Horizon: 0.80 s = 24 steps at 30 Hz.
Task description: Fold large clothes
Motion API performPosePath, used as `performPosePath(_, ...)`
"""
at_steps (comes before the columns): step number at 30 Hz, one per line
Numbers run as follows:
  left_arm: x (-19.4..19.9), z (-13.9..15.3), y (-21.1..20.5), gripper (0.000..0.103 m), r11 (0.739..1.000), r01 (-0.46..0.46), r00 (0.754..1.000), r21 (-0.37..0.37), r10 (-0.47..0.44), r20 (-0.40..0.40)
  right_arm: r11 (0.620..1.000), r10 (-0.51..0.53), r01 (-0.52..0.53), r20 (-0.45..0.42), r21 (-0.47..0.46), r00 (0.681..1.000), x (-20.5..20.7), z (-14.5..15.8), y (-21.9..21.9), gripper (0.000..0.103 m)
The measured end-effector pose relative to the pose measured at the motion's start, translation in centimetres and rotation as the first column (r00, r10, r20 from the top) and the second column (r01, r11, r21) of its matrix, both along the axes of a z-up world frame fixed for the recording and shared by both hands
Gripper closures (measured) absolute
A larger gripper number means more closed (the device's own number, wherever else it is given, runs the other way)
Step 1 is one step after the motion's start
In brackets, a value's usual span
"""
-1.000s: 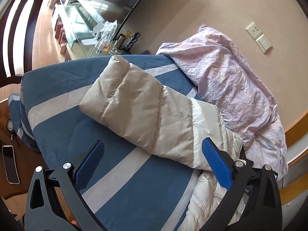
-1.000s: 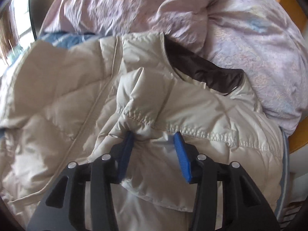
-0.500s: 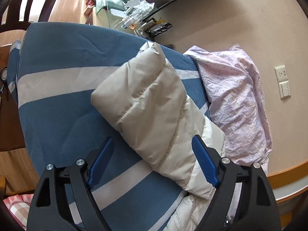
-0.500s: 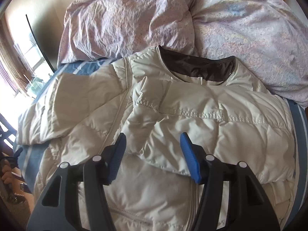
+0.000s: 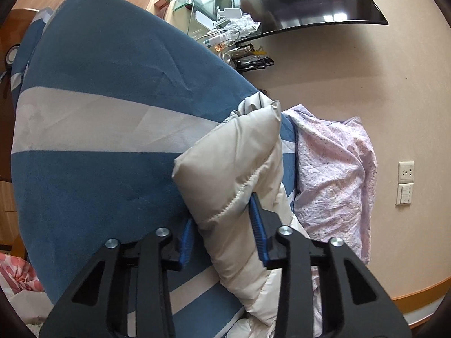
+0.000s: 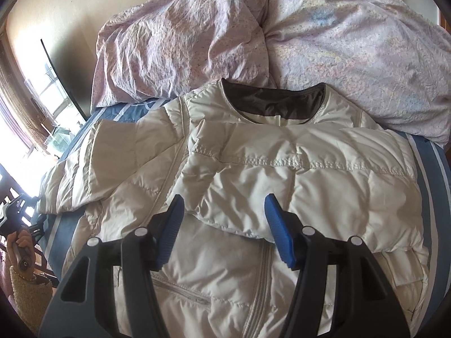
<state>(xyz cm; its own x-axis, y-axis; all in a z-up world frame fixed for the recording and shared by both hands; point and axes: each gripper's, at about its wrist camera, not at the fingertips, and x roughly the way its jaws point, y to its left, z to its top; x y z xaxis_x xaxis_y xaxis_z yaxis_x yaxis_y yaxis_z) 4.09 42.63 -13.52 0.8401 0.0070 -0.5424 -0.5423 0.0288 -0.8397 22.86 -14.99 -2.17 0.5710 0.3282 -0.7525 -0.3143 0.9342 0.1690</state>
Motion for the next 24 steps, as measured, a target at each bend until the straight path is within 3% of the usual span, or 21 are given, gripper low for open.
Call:
performPosePath(3,0.0,-0.2,0.2,0.089,1.0,0.003,1.0,0.001,-0.003,0.016,1.0,-0.016,0.016,0.011,0.004,1.0,-0.3,0.3,-1.1,0.043)
performPosePath(9,0.8,3.5,0.1,0.092,0.994,0.023,0.998,0.11,-0.029,0.052,0.996,-0.083,0.082,0.047,0.018,0.995,-1.0,1.5,-4.7,0.041)
performPosePath(14,2.2,8.6,-0.5,0.092,0.974,0.05,0.993,0.219,-0.071,0.089,0.987,-0.155,0.153,0.066,0.043,0.986,-1.5,2.2,-8.5,0.04)
performPosePath(20,5.2,16.8,-4.4,0.092,0.917,0.113,0.965,0.381,-0.193,0.179,0.973,-0.227,0.223,0.065,0.064,0.972,-2.3,2.2,-12.7,0.04)
performPosePath(24,7.5,21.5,-9.3,0.092,0.862,0.184,0.919,0.472,-0.321,0.229,0.962,-0.266,0.262,0.054,0.077,0.962,-2.7,1.7,-15.1,0.04)
